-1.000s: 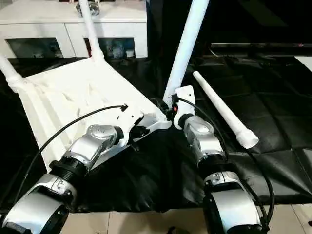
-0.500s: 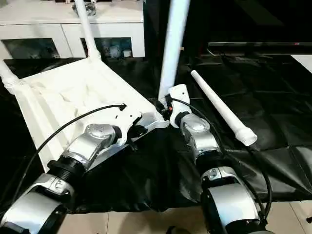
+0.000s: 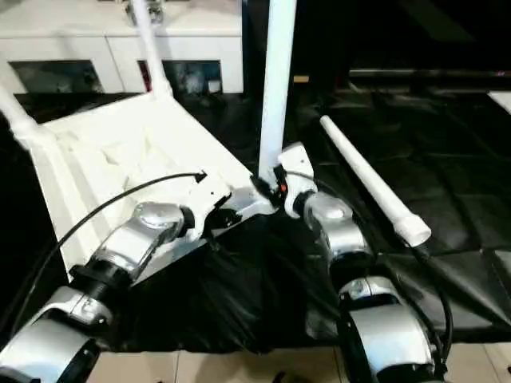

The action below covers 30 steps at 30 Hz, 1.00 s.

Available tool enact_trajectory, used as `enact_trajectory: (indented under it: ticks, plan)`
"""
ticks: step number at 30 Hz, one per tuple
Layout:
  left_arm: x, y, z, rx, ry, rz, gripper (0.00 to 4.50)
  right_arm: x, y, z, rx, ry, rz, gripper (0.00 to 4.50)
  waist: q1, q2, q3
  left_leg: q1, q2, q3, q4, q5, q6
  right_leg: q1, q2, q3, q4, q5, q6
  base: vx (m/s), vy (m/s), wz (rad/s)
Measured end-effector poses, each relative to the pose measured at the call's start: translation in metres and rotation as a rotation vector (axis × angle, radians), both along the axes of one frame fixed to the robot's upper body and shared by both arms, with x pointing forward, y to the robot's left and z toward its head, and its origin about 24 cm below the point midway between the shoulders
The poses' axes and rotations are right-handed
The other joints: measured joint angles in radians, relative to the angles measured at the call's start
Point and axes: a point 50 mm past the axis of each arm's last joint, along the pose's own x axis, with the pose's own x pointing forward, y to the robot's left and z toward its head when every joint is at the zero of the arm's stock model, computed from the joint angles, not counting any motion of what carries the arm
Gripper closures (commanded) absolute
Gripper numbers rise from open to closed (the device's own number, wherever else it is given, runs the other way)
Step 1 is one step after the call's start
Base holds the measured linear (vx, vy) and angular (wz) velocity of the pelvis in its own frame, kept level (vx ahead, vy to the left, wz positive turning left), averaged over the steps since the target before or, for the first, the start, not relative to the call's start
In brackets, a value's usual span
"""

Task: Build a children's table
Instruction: Insert table leg to table base

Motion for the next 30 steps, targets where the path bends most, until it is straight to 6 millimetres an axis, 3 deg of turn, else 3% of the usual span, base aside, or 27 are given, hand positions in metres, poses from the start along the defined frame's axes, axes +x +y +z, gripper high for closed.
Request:
enact_trajectory:
  ticks: [7,11,17,30]
  plan:
    - [0.000,0.000,0.005,-0.008,-0.010,-0.033,4.50,-0.008,-0.009,-0.014,-0.002,0.058,0.013,0.97,0.022,0.000,0.000,-0.011,0.000,0.003,0.002,0.000,0.000,-0.012,0.000,0.006,0.009,0.015,-0.013,0.000,0.000,0.00]
    - [0.000,0.001,0.007,-0.008,-0.022,-0.040,4.50,-0.009,-0.009,-0.011,0.002,0.049,0.045,0.56,0.031,0.000,0.000,-0.015,0.002,0.004,0.005,0.000,0.000,-0.018,0.002,0.011,0.020,0.014,-0.010,0.000,0.000,0.00]
    - [-0.003,0.005,0.009,-0.012,-0.034,-0.102,4.50,-0.016,-0.016,-0.008,0.013,0.029,0.127,0.56,0.047,0.000,0.000,-0.021,0.005,0.005,0.007,0.004,0.005,-0.029,0.005,0.013,0.026,0.013,-0.010,0.000,0.000,0.00]
    - [-0.008,0.015,0.006,-0.001,-0.029,-0.182,4.50,-0.029,-0.032,-0.010,-0.022,0.025,0.208,0.56,0.067,0.000,0.000,-0.017,0.005,0.012,0.012,0.000,0.000,-0.028,0.007,0.027,0.031,0.012,-0.009,0.000,0.000,0.00]
